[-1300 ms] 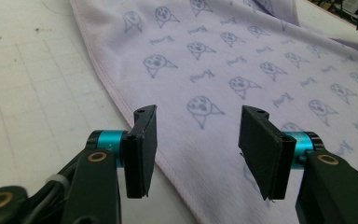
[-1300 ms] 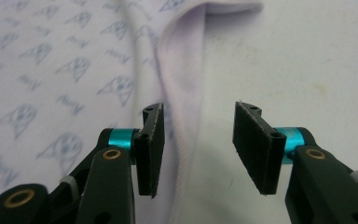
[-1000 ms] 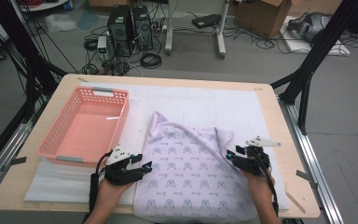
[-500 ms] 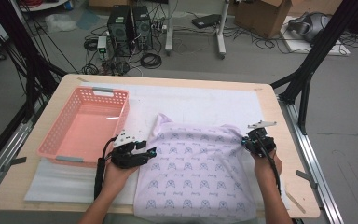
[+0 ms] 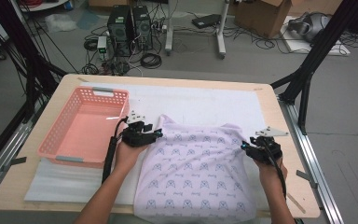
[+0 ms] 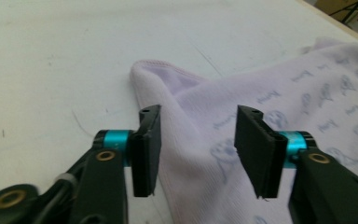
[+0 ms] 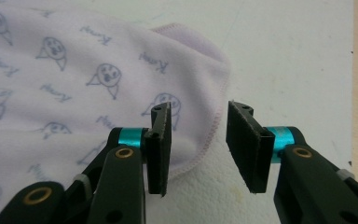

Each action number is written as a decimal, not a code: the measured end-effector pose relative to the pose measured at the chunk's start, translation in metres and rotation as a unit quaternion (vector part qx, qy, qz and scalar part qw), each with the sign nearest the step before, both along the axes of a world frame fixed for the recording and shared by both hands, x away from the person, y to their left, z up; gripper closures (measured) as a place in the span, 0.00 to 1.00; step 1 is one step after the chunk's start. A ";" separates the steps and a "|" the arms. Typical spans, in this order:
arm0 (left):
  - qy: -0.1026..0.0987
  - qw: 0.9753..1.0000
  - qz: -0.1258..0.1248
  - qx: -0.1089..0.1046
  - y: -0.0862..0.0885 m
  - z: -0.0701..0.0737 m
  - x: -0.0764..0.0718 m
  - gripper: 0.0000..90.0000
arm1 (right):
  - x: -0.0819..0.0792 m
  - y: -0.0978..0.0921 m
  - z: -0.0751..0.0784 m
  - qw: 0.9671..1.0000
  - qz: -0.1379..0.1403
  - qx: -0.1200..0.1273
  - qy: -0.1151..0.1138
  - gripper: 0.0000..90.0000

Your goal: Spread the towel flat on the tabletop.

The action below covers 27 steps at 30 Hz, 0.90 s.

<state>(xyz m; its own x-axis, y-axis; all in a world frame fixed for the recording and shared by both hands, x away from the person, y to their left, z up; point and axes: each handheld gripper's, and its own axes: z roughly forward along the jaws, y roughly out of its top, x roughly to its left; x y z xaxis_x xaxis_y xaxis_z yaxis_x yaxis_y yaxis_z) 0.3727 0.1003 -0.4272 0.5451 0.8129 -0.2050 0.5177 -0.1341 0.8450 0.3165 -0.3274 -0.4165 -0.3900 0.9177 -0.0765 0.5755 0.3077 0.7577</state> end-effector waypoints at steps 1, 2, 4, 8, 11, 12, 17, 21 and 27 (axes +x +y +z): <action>-0.003 1.000 0.004 0.000 0.000 -0.001 0.005 0.62 | -0.002 0.000 -0.001 1.000 0.002 0.007 0.000 0.65; -0.001 1.000 0.007 0.008 0.000 -0.002 0.010 0.66 | -0.004 0.000 -0.002 1.000 0.006 0.011 -0.002 0.65; 0.007 1.000 0.015 0.018 -0.001 -0.003 0.020 0.70 | -0.007 0.000 -0.004 1.000 0.017 0.014 -0.004 0.65; 0.006 0.998 0.043 0.038 -0.002 -0.004 0.037 0.79 | -0.010 0.000 -0.004 0.999 0.030 0.025 -0.009 0.65; 0.009 0.997 0.059 0.050 -0.006 -0.011 0.045 0.81 | -0.011 0.001 -0.002 0.999 0.035 0.034 -0.010 0.64; 0.018 0.996 0.063 0.055 -0.007 -0.015 0.048 0.80 | -0.011 0.001 -0.002 0.999 0.035 0.035 -0.010 0.64; 0.035 0.997 0.069 0.023 -0.014 -0.024 0.052 0.63 | -0.012 -0.001 -0.002 0.998 0.037 0.039 -0.011 0.64; 0.028 0.997 0.059 0.034 -0.019 -0.024 0.050 0.56 | -0.012 -0.002 -0.003 0.998 0.036 0.044 -0.011 0.64; -0.015 0.993 -0.002 0.113 -0.040 -0.023 0.042 0.71 | -0.009 0.000 -0.005 0.998 0.038 0.045 -0.010 0.63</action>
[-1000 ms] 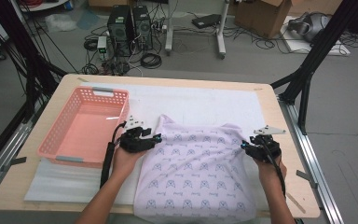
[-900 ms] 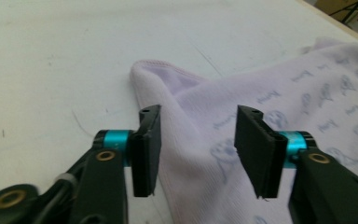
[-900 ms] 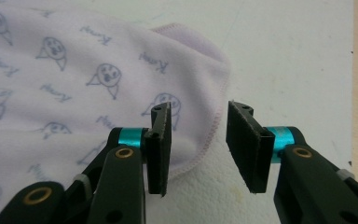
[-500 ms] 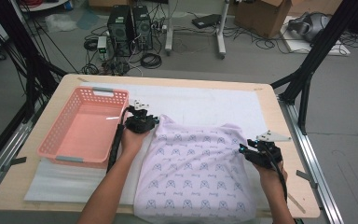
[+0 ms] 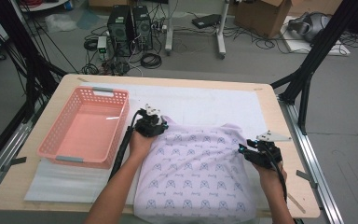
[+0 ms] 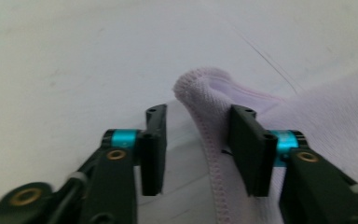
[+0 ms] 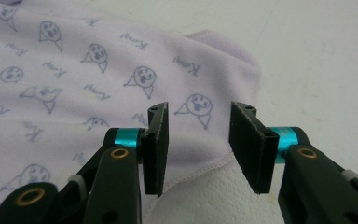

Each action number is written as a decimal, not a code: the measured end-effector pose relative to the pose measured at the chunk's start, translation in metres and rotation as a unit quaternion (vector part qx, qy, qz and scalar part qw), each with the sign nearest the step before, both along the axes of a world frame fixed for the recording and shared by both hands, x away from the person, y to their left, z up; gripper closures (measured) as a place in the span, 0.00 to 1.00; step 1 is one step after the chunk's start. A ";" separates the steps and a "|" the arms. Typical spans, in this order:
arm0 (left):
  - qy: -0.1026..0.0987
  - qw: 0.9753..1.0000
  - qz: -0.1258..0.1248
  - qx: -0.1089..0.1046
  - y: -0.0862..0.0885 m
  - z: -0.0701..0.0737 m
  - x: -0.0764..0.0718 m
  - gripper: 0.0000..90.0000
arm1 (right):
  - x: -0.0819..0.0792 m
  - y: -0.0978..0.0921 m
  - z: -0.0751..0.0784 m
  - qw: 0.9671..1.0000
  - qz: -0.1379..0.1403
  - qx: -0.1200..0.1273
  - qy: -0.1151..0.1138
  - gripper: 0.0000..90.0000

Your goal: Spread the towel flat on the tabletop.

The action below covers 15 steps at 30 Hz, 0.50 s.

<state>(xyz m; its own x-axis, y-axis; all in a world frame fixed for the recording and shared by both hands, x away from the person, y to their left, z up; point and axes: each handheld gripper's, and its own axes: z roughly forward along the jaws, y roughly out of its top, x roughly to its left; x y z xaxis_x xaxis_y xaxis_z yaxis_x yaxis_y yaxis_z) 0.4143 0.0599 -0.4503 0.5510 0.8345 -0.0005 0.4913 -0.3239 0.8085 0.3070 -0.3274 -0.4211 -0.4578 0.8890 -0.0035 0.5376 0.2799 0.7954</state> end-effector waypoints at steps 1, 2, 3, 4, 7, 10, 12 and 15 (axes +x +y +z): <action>0.000 1.000 -0.009 0.003 -0.003 0.000 -0.001 0.80 | 0.001 0.000 0.000 1.000 0.000 0.000 0.001 0.63; 0.001 1.000 -0.008 0.002 -0.004 0.001 -0.001 0.89 | 0.001 0.001 -0.001 1.000 -0.001 0.001 0.004 0.63; 0.003 1.000 -0.001 -0.001 -0.004 0.001 -0.001 0.92 | 0.001 0.001 -0.001 1.000 -0.001 0.003 0.005 0.63; 0.003 1.000 0.018 -0.005 -0.001 0.003 0.000 0.93 | 0.002 0.001 -0.001 1.000 0.000 0.003 0.005 0.63; -0.018 0.995 0.084 -0.043 0.014 0.015 0.001 0.94 | 0.007 -0.001 -0.001 1.000 -0.010 0.006 0.005 0.63; -0.041 0.990 0.119 -0.061 0.027 0.027 0.000 0.94 | 0.016 -0.001 -0.005 0.999 -0.029 0.016 0.010 0.63; -0.038 0.990 0.126 -0.054 0.033 0.027 0.000 0.94 | 0.024 0.001 -0.010 0.999 -0.038 0.017 0.023 0.62; -0.002 0.990 0.121 -0.066 0.037 0.021 0.002 0.90 | 0.035 0.005 -0.016 0.998 -0.056 0.017 0.028 0.61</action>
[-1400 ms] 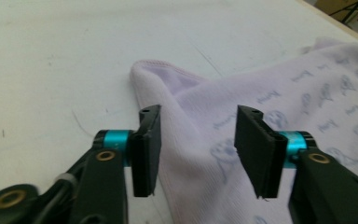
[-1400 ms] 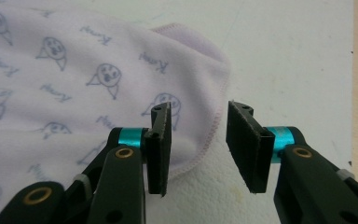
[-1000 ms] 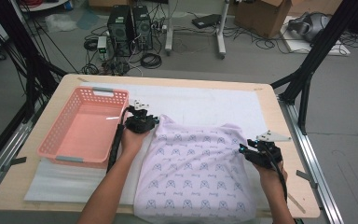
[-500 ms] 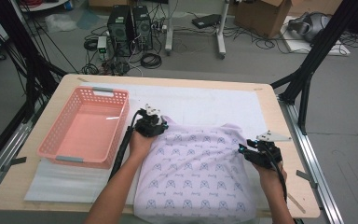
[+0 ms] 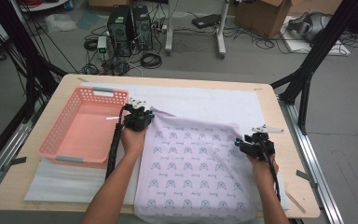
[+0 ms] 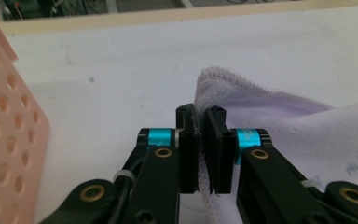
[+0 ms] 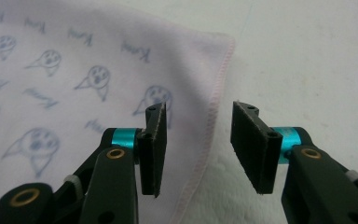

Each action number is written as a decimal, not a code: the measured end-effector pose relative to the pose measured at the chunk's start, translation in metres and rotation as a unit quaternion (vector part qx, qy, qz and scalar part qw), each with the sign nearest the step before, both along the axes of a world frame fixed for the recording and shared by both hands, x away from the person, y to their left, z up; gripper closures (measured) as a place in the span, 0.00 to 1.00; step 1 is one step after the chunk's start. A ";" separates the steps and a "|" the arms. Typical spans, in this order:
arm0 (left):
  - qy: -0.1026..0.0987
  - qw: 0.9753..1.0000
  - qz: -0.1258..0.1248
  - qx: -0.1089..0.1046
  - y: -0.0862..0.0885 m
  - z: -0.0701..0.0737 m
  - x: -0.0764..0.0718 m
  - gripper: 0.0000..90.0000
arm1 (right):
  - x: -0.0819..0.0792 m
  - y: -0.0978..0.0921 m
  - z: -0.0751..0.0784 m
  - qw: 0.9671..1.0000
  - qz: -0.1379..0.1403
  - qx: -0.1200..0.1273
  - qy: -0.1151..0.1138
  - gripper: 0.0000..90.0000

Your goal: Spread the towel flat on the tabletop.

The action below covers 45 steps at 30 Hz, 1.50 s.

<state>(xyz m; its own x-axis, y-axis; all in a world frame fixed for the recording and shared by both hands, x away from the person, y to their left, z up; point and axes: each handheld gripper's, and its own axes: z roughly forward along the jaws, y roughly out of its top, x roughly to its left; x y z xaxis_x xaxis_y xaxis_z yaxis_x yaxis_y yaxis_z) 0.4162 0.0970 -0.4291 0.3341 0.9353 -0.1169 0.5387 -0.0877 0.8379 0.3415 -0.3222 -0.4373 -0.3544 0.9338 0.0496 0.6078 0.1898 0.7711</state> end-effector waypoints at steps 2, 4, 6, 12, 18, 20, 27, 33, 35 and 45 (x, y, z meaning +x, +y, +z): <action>0.013 1.000 -0.006 0.001 -0.001 -0.004 0.001 0.80 | 0.006 -0.001 0.002 1.000 -0.007 0.008 -0.009 0.62; 0.018 1.000 -0.011 -0.012 -0.002 -0.007 0.003 0.70 | 0.013 -0.004 0.010 1.000 -0.014 0.015 -0.018 0.64; 0.015 0.999 -0.018 -0.024 -0.003 -0.009 0.005 0.66 | 0.023 -0.008 0.018 1.000 -0.018 0.017 -0.019 0.65; 0.036 0.998 -0.031 -0.035 -0.007 -0.019 0.010 0.56 | 0.064 -0.007 0.032 1.000 -0.007 0.005 0.014 0.63; 0.039 0.998 -0.040 0.001 -0.014 -0.022 0.009 0.75 | 0.097 0.007 0.015 0.998 0.031 0.016 0.059 0.59; 0.039 0.998 -0.042 0.009 -0.013 -0.022 0.008 0.87 | 0.103 0.015 0.008 0.995 0.061 0.007 0.078 0.59; 0.044 0.999 -0.023 -0.001 -0.005 -0.018 0.009 0.93 | 0.099 0.034 0.006 0.984 0.141 -0.051 0.094 0.92; 0.018 1.000 -0.016 -0.008 0.000 -0.009 0.005 0.93 | 0.099 0.033 0.014 0.989 0.115 -0.074 0.046 0.96; 0.003 1.000 -0.014 -0.010 0.000 -0.005 0.003 0.93 | 0.096 0.029 0.024 0.995 0.074 -0.062 -0.008 0.96; 0.023 0.999 -0.018 -0.018 -0.002 -0.008 0.004 0.55 | 0.088 0.017 0.040 0.996 -0.032 -0.036 -0.072 0.66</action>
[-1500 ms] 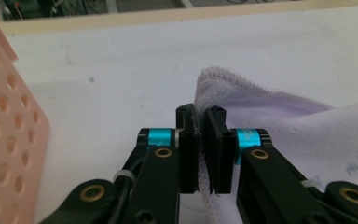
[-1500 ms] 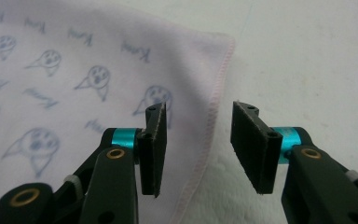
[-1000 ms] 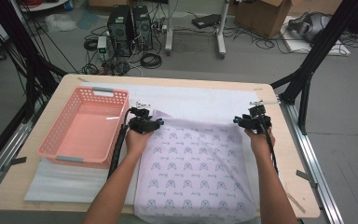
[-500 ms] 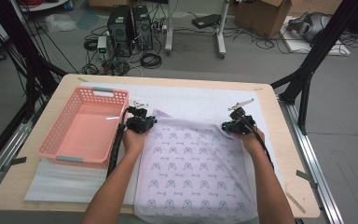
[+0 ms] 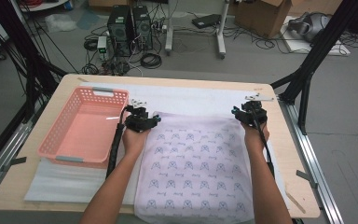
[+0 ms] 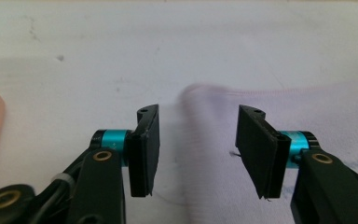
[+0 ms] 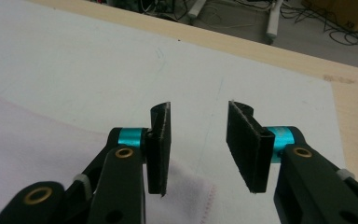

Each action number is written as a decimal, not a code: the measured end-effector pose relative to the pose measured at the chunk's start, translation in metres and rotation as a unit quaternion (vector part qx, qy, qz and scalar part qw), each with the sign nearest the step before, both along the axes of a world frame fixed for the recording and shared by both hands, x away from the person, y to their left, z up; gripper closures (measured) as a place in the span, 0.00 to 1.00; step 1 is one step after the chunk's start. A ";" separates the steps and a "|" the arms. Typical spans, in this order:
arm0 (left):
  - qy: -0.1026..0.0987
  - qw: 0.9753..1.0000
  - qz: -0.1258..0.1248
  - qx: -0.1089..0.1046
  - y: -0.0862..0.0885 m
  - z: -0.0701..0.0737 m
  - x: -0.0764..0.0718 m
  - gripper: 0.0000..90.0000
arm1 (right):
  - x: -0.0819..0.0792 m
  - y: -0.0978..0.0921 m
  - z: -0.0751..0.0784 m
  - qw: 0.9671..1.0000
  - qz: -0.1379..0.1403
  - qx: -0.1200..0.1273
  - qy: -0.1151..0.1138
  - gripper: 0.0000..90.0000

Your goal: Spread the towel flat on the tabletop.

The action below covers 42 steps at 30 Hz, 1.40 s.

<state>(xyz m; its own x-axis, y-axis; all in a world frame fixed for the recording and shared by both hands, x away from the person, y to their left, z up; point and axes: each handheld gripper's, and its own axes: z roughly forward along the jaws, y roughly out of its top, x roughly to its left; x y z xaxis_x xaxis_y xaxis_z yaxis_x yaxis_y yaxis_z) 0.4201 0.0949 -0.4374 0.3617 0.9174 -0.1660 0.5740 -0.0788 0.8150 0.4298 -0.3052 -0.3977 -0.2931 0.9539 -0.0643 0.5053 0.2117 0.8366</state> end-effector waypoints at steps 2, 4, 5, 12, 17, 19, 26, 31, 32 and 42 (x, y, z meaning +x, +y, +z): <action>0.016 1.000 -0.001 0.008 0.000 -0.003 0.000 0.55 | -0.003 -0.002 0.003 1.000 0.003 0.003 0.002 0.65; 0.029 1.000 -0.004 0.011 -0.001 -0.006 0.001 0.55 | -0.006 -0.003 0.004 1.000 0.009 0.000 0.007 0.64; 0.035 0.999 -0.006 0.013 -0.002 -0.008 0.001 0.54 | -0.008 -0.004 0.005 1.000 0.013 0.003 0.009 0.64; 0.012 0.999 -0.002 0.048 -0.002 -0.012 -0.003 0.94 | -0.024 -0.013 -0.004 0.999 0.036 0.008 0.034 0.64; 0.006 0.998 0.039 0.053 0.001 -0.012 -0.004 0.95 | -0.033 -0.019 -0.017 0.995 0.040 0.007 0.087 0.66; 0.007 0.998 0.036 0.053 0.002 -0.012 -0.005 0.93 | -0.036 -0.019 -0.022 0.993 0.044 0.005 0.106 0.67; 0.016 1.000 0.017 0.013 0.001 -0.012 -0.007 0.60 | -0.041 -0.021 -0.040 0.989 0.049 0.014 0.140 0.97; 0.017 1.000 -0.003 0.007 0.000 -0.009 -0.013 0.54 | -0.041 -0.024 -0.040 0.993 0.004 -0.026 0.115 0.98; 0.021 1.000 -0.010 0.008 0.001 -0.009 -0.014 0.54 | -0.042 -0.025 -0.041 0.993 0.002 -0.014 0.114 0.96; 0.013 0.997 0.001 0.079 0.004 -0.009 -0.015 0.97 | -0.062 -0.033 -0.031 0.995 0.026 0.024 0.092 0.68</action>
